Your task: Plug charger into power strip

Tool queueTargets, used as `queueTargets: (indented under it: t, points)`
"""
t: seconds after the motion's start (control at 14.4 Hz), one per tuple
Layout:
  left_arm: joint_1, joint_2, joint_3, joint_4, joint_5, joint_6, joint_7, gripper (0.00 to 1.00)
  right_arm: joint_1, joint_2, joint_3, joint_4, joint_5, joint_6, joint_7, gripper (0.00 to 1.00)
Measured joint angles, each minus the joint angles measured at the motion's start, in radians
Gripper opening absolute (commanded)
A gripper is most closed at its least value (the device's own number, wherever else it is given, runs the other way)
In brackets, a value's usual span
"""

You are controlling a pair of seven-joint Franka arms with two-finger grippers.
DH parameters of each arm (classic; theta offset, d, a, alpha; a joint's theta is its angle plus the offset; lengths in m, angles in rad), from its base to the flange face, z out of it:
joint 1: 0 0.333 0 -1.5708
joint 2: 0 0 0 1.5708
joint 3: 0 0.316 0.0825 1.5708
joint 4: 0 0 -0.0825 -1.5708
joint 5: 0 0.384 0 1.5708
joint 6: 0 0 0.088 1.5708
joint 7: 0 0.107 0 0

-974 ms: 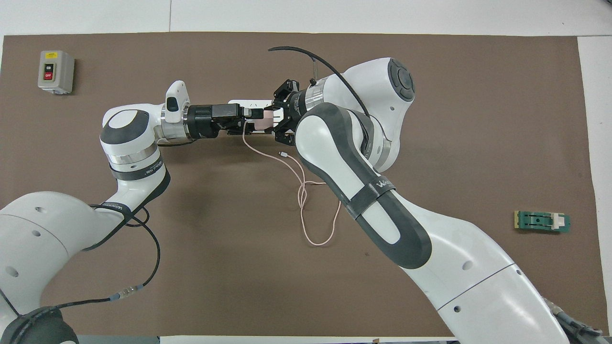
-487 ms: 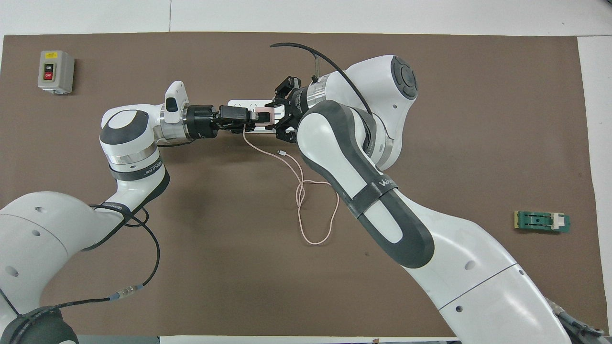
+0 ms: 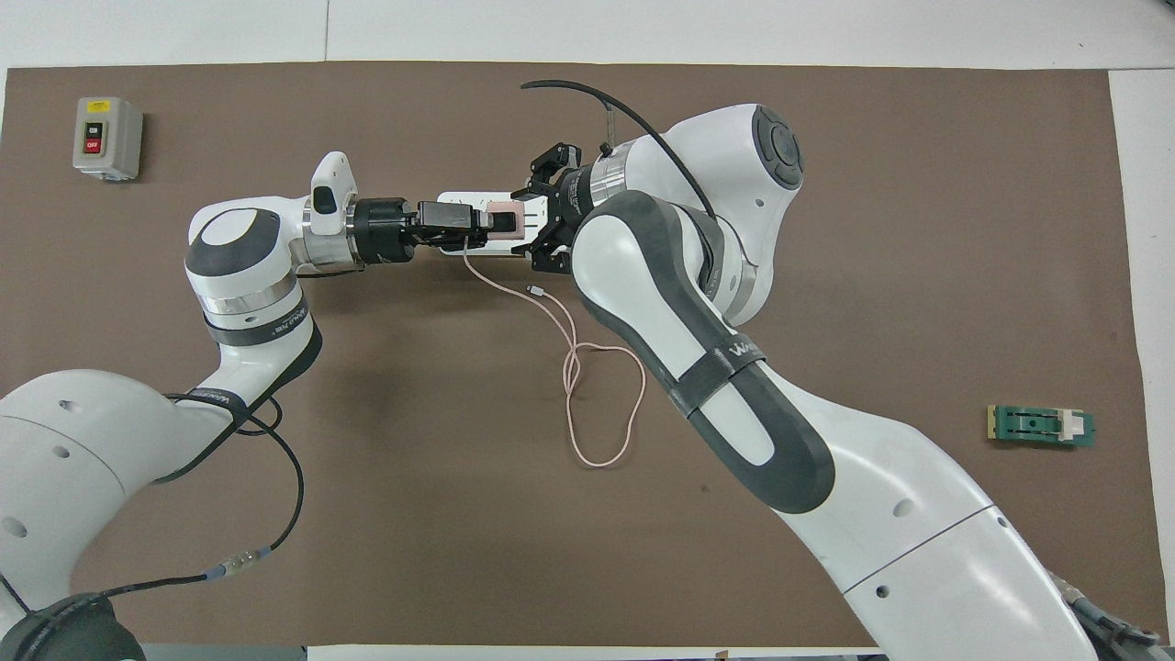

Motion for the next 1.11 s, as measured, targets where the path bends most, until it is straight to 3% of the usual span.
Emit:
queueTargets:
  t: [0.28, 0.7, 1.11]
  points:
    - [0.002, -0.026, 0.003, 0.007, 0.055, 0.074, 0.0, 0.0, -0.02, 0.002, -0.012, 0.003, 0.0, -0.022, 0.0, 1.0]
    - [0.039, -0.17, 0.019, 0.009, 0.288, 0.18, -0.164, 0.0, -0.149, -0.015, -0.018, 0.057, -0.032, -0.204, 0.0, 1.0]
    - [0.079, -0.31, 0.025, 0.093, 0.712, 0.153, -0.703, 0.0, -0.238, -0.093, -0.019, 0.069, -0.175, -0.345, -0.063, 1.0]
